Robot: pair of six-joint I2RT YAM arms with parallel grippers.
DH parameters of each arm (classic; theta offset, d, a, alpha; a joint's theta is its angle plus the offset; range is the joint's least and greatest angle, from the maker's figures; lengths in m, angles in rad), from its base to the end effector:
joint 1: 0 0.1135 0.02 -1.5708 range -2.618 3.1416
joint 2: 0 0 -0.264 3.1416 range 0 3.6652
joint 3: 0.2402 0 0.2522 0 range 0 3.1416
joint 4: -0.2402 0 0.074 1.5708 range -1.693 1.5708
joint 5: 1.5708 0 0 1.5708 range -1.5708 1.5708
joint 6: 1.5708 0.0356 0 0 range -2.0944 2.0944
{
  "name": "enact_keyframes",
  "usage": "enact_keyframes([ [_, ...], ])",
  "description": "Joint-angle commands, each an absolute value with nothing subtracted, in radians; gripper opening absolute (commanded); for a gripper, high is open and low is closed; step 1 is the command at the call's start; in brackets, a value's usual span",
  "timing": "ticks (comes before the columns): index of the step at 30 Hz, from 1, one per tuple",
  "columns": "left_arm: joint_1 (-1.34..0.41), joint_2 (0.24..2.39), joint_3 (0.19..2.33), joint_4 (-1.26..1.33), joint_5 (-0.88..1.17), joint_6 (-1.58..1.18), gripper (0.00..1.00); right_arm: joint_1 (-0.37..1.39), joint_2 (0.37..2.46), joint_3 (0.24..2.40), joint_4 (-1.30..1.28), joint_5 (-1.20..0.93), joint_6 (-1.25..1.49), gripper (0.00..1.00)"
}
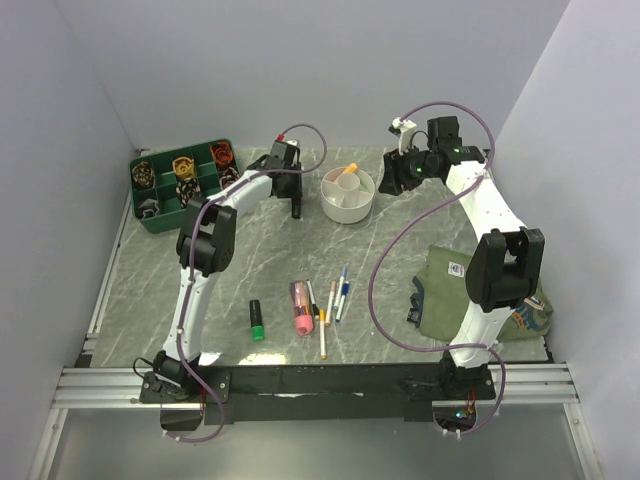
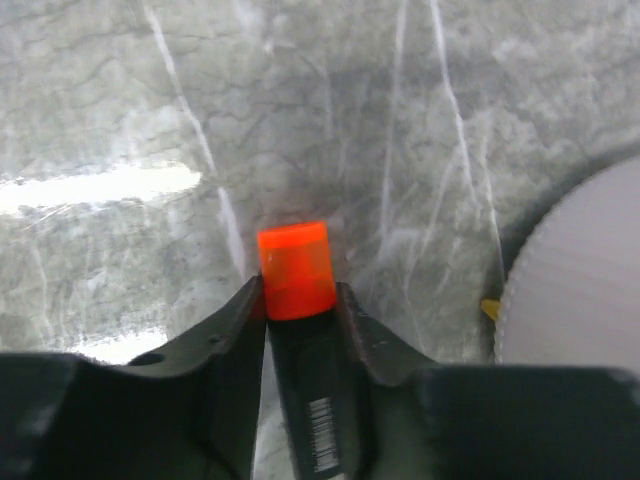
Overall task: Sort the stationery into containers
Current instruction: Pick up the pen from the center of the board.
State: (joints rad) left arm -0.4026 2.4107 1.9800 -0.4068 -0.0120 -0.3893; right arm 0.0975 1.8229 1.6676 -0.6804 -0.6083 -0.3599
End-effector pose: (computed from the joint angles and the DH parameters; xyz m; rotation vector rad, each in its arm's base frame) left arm 0.4947 -0.2102 0.1605 0.0106 2.4381 -0.3476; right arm 0.4025 0.0598 0.3140 -0.7844 2.1557 0.5940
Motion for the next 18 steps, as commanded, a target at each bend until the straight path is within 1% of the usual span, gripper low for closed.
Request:
enact_keyframes([
  [1, -0.41, 2.442, 1.921, -0.54, 0.09, -0.394, 0.19, 0.094, 1.76, 1.664, -0.65, -0.621, -0.342, 0.59],
  [2, -0.41, 2.447, 1.921, -0.538, 0.104, -0.387, 0.15, 0.095, 1.756, 1.661, -0.649, -0.618, -0.342, 0.59],
  [4, -0.41, 2.444, 1.922, -0.532, 0.123, -0.377, 0.01, 0.097, 1.747, 1.652, -0.647, -0.614, -0.342, 0.59],
  [6, -0.405, 2.418, 1.922, -0.525, 0.176, -0.35, 0.01, 0.097, 1.743, 1.649, -0.647, -0.612, -0.345, 0.59],
  [10, -0.367, 2.292, 1.928, -0.518, 0.291, -0.319, 0.01, 0.1, 1.743, 1.66, -0.646, -0.609, -0.347, 0.59],
  [13, -0.342, 2.244, 1.954, -0.534, 0.275, -0.279, 0.01, 0.103, 1.759, 1.677, -0.64, -0.611, -0.338, 0.59],
  [15, -0.334, 2.258, 1.98, -0.59, 0.281, -0.255, 0.01, 0.106, 1.775, 1.693, -0.637, -0.614, -0.334, 0.59],
  [16, -0.334, 2.27, 1.976, -0.594, 0.282, -0.233, 0.02, 0.107, 1.781, 1.7, -0.637, -0.615, -0.334, 0.59],
  [18, -0.334, 2.289, 1.98, -0.594, 0.269, -0.216, 0.25, 0.113, 1.796, 1.724, -0.643, -0.614, -0.337, 0.59],
])
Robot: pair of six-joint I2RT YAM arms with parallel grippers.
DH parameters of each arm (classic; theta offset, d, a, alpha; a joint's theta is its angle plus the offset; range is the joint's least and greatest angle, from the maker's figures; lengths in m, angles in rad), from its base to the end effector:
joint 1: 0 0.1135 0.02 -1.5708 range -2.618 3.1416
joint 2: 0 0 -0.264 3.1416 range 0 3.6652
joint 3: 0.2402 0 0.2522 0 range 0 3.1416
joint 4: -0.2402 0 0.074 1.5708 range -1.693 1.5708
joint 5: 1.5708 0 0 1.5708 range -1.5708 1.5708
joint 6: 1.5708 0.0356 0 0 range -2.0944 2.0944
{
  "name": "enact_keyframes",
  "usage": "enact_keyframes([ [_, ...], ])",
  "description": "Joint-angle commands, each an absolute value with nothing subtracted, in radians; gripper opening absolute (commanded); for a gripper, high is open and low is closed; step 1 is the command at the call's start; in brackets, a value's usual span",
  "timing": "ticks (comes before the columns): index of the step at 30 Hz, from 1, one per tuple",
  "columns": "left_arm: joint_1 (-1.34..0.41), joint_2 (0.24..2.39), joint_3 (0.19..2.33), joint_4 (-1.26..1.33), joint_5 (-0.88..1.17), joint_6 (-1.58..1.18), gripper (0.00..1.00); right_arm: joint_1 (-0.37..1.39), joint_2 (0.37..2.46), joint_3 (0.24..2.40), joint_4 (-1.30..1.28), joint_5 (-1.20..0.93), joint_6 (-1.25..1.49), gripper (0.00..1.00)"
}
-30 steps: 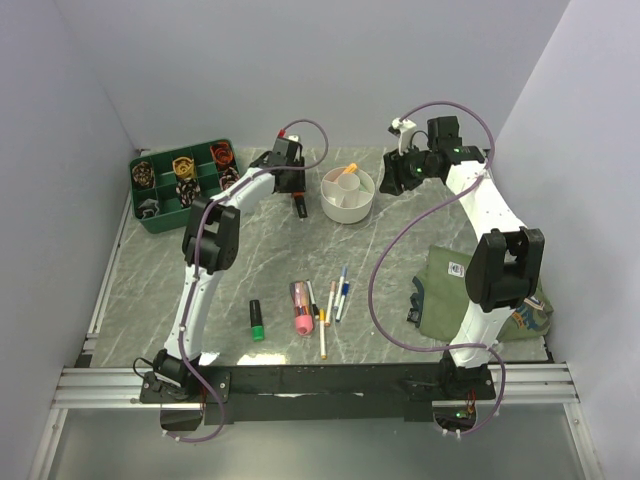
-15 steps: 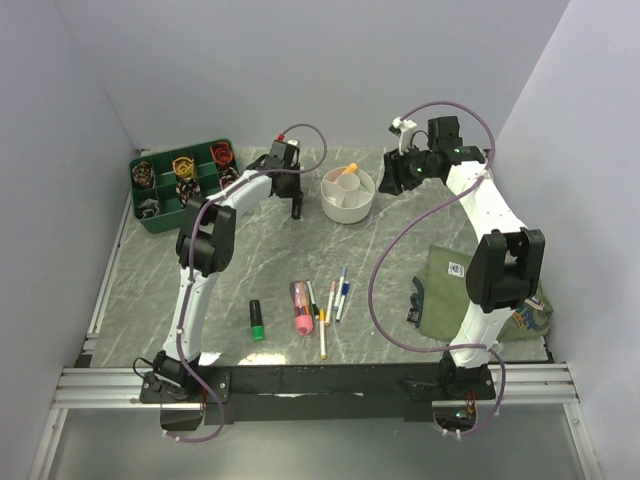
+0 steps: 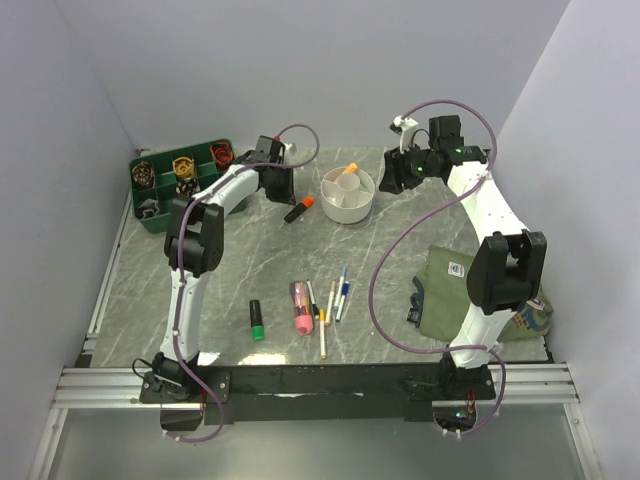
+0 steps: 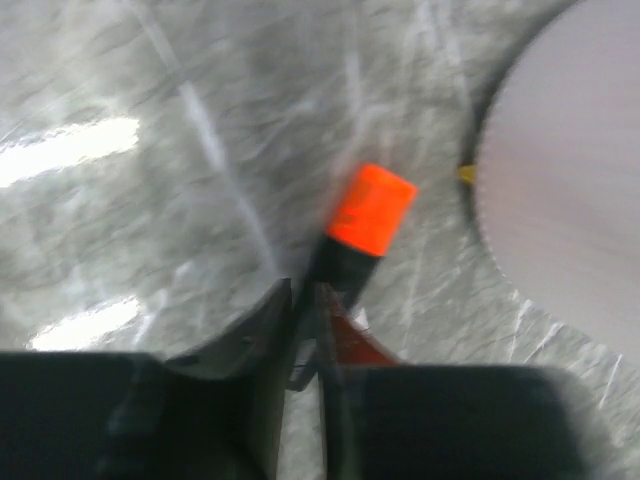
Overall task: Sort the stationery into containers
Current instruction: Pick up the pen from the center of the board.
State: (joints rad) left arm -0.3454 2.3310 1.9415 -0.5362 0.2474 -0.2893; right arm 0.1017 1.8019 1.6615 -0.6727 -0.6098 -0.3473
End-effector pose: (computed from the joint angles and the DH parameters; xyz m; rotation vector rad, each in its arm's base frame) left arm 0.4831 -0.1831 0.1806 0.1772 2.5424 -0.5664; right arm 0.3982 0.0611 0.3207 -0.7786 2.1388 0.5953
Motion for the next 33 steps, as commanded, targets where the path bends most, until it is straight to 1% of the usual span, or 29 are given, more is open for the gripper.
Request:
enact_keyframes([
  [1, -0.334, 2.307, 2.0, -0.598, 0.267, -0.195, 0.38, 0.114, 1.799, 1.73, -0.644, -0.608, -0.339, 0.59],
  [4, -0.334, 2.342, 2.063, -0.627, 0.265, -0.141, 0.52, 0.117, 1.799, 1.74, -0.644, -0.603, -0.345, 0.59],
  [7, -0.337, 2.378, 2.141, -0.684, 0.288, -0.111, 0.56, 0.117, 1.796, 1.727, -0.65, -0.6, -0.353, 0.59],
  [12, -0.356, 2.39, 2.163, -0.683, 0.313, -0.075, 0.58, 0.115, 1.787, 1.695, -0.64, -0.595, -0.35, 0.59],
  [16, -0.387, 2.436, 2.207, -0.722, 0.256, -0.025, 0.57, 0.115, 1.787, 1.697, -0.644, -0.588, -0.357, 0.59],
  [23, -0.393, 2.467, 2.184, -0.726, 0.21, 0.028, 0.56, 0.115, 1.782, 1.686, -0.652, -0.58, -0.373, 0.59],
  [26, -0.394, 2.496, 2.192, -0.736, 0.193, 0.017, 0.54, 0.115, 1.786, 1.678, -0.652, -0.583, -0.367, 0.59],
  [29, -0.4, 2.551, 2.247, -0.801, 0.18, 0.008, 0.45, 0.115, 1.789, 1.684, -0.657, -0.583, -0.368, 0.59],
  [30, -0.403, 2.581, 2.275, -0.817, 0.172, 0.014, 0.39, 0.117, 1.789, 1.686, -0.66, -0.583, -0.368, 0.59],
  [32, -0.411, 2.602, 2.284, -0.865, 0.149, 0.018, 0.36, 0.117, 1.795, 1.697, -0.667, -0.584, -0.37, 0.59],
  [33, -0.413, 2.611, 2.273, -0.874, 0.141, 0.014, 0.36, 0.115, 1.796, 1.701, -0.67, -0.584, -0.373, 0.59],
])
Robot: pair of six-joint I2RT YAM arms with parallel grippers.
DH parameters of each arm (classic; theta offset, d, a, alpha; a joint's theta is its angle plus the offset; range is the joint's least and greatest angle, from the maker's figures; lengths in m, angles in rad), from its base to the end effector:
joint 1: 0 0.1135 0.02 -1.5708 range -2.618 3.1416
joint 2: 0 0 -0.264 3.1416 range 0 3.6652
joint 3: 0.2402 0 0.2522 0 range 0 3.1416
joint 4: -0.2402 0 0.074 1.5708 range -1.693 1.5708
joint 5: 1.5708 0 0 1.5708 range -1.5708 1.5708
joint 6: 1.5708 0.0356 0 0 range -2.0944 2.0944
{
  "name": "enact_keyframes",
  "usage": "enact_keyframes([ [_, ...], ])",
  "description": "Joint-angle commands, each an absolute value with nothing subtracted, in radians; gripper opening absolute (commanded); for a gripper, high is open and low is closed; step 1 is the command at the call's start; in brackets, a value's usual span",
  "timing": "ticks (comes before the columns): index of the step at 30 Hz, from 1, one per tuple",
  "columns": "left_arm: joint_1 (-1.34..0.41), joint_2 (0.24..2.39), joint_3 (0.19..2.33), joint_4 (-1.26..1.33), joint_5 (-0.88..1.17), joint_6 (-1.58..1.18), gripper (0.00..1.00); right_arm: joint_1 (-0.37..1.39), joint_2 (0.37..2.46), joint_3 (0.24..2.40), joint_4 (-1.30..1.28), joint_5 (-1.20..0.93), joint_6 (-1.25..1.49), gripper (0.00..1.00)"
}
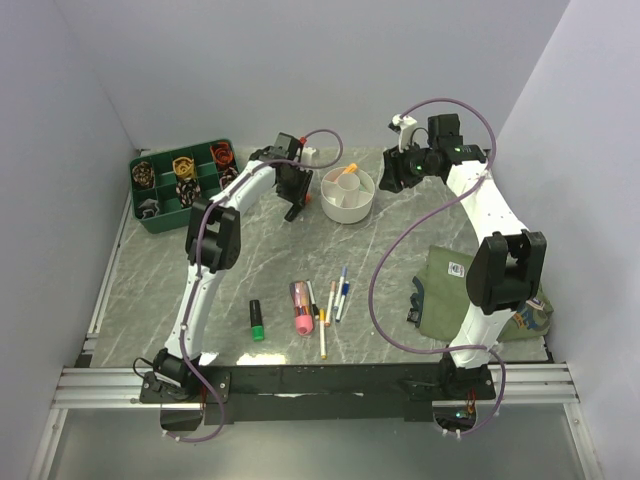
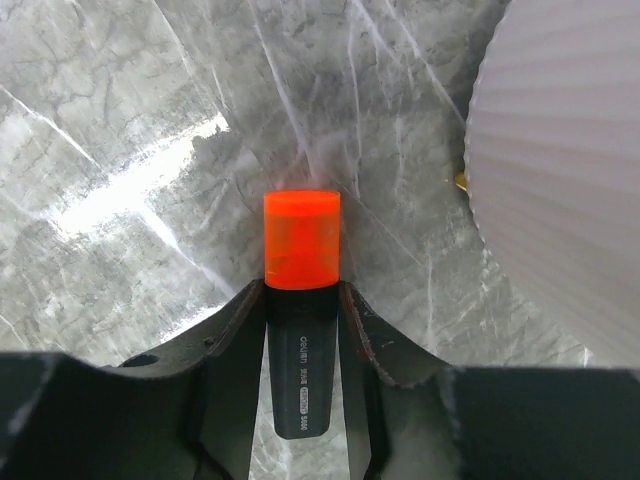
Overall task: Sort the stationery into containers
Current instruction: Pick up the pen from the center of the board, then place the pen in the storage box.
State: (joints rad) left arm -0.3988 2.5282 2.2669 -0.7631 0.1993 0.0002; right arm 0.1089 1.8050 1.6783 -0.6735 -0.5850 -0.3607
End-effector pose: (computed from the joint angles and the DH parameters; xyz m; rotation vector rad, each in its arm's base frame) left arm 0.4991 -0.2180 0.1671 0.5904 2.5501 -0.4016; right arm 0.3995 0.0635 0.3245 -0.7923 2.1287 0.5587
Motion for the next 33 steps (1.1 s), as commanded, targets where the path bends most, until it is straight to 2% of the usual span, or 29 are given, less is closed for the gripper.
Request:
enact_keyframes([
  [1, -0.414, 2.609, 2.263, -0.873, 0.132, 0.009, 0.36, 0.115, 1.802, 1.707, -0.675, -0.586, -0.377, 0.59],
  [2, -0.417, 2.608, 2.25, -0.873, 0.132, 0.006, 0.35, 0.115, 1.802, 1.71, -0.683, -0.586, -0.377, 0.59],
  [4, -0.422, 2.6, 2.215, -0.874, 0.136, 0.006, 0.24, 0.115, 1.81, 1.715, -0.686, -0.586, -0.383, 0.59],
  [5, -0.422, 2.6, 2.207, -0.879, 0.144, -0.029, 0.16, 0.115, 1.812, 1.715, -0.683, -0.584, -0.385, 0.59],
  [6, -0.422, 2.591, 2.204, -0.884, 0.155, -0.026, 0.03, 0.115, 1.813, 1.715, -0.683, -0.584, -0.38, 0.59],
  [7, -0.419, 2.582, 2.204, -0.89, 0.175, -0.022, 0.01, 0.115, 1.816, 1.713, -0.68, -0.586, -0.376, 0.59],
  [14, -0.339, 2.298, 2.123, -0.799, 0.357, -0.011, 0.01, 0.115, 1.812, 1.698, -0.664, -0.595, -0.365, 0.59],
  [17, -0.327, 2.159, 2.05, -0.599, 0.431, -0.011, 0.01, 0.115, 1.819, 1.698, -0.657, -0.595, -0.365, 0.59],
  [20, -0.322, 2.021, 1.805, -0.219, 0.604, -0.034, 0.01, 0.117, 1.833, 1.707, -0.649, -0.595, -0.356, 0.59],
  [21, -0.324, 1.95, 1.734, -0.06, 0.648, -0.102, 0.01, 0.117, 1.836, 1.713, -0.653, -0.594, -0.356, 0.58],
  [22, -0.333, 1.924, 1.671, 0.235, 0.67, -0.127, 0.01, 0.117, 1.839, 1.723, -0.658, -0.592, -0.357, 0.59],
  [23, -0.342, 1.911, 1.608, 0.352, 0.684, -0.146, 0.01, 0.117, 1.836, 1.726, -0.66, -0.586, -0.365, 0.59],
  [25, -0.371, 1.965, 1.676, 0.341, 0.715, -0.111, 0.01, 0.117, 1.833, 1.732, -0.666, -0.581, -0.373, 0.59],
  [27, -0.374, 2.08, 1.831, 0.328, 0.755, -0.177, 0.01, 0.118, 1.83, 1.732, -0.673, -0.572, -0.38, 0.59],
  [30, -0.379, 2.181, 1.927, 0.44, 0.773, -0.264, 0.01, 0.118, 1.819, 1.715, -0.672, -0.561, -0.382, 0.59],
  [33, -0.393, 2.272, 2.028, 0.443, 0.759, -0.267, 0.01, 0.118, 1.804, 1.692, -0.676, -0.56, -0.383, 0.59],
])
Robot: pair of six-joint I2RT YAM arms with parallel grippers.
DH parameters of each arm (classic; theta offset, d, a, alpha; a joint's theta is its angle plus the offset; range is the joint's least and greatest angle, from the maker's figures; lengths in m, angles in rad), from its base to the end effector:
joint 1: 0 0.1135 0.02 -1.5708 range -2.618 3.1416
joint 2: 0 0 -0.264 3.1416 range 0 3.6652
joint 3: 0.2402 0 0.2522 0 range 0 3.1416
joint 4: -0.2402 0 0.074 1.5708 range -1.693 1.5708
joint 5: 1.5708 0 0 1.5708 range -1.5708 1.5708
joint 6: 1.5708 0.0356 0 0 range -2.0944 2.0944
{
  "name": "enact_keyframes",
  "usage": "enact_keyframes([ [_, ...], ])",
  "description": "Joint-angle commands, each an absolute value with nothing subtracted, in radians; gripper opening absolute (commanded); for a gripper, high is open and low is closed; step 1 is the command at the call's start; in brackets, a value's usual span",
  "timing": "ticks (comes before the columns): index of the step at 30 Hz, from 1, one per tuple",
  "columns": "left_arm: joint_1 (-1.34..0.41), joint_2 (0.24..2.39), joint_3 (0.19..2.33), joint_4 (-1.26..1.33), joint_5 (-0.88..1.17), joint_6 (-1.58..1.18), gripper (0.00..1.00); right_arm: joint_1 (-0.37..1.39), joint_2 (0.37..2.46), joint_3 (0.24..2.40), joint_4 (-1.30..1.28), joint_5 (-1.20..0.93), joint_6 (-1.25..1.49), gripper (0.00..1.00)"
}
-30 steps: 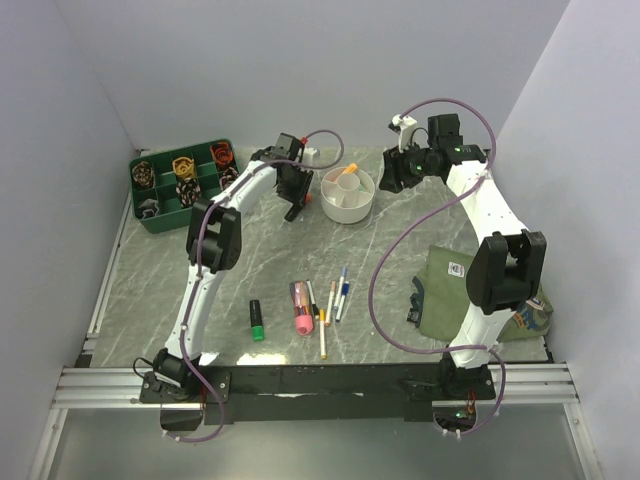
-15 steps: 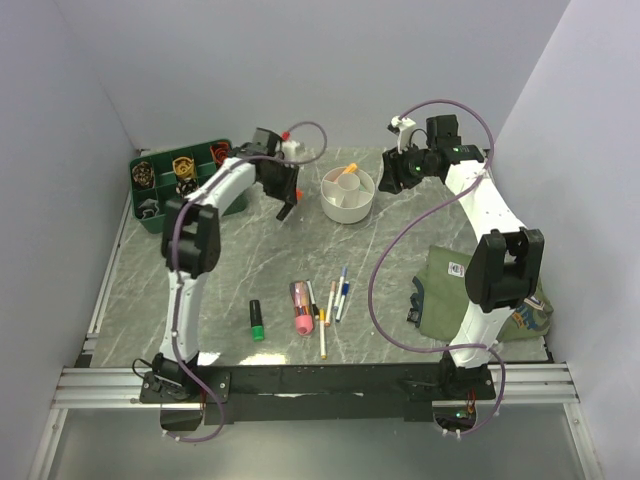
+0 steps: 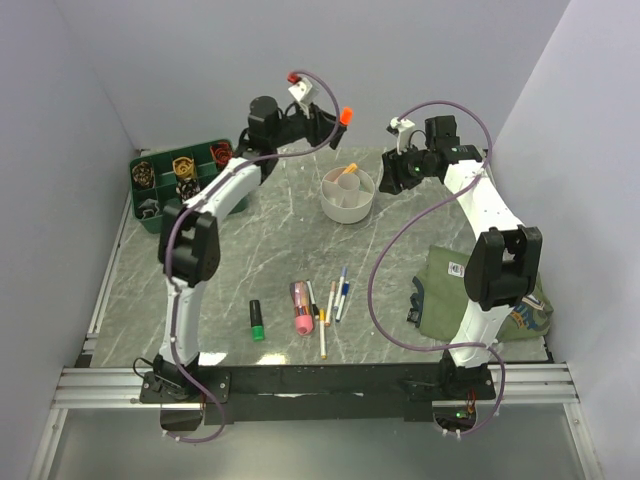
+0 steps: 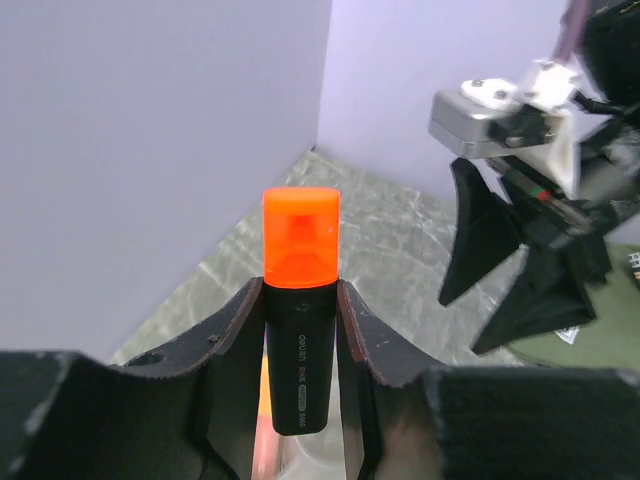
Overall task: Sort the stationery into containers
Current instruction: Place the pen in the storage box.
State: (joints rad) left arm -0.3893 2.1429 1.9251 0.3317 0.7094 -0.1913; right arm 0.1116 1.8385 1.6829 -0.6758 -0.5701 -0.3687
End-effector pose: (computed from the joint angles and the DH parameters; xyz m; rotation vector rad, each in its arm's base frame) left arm 0.4681 -0.2171 0.3526 0.7396 1.3783 -0.9762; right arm 0.4065 0.0649 0.3126 -0.7964 2.1602 0.5512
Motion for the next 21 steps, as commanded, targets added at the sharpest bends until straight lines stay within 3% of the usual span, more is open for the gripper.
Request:
enact_keyframes([
  [1, -0.399, 2.295, 2.054, 0.443, 0.759, -0.278, 0.01, 0.118, 1.796, 1.684, -0.683, -0.557, -0.387, 0.59],
  [21, -0.411, 2.421, 1.971, 0.505, 0.69, -0.313, 0.04, 0.118, 1.796, 1.658, -0.707, -0.535, -0.414, 0.59],
])
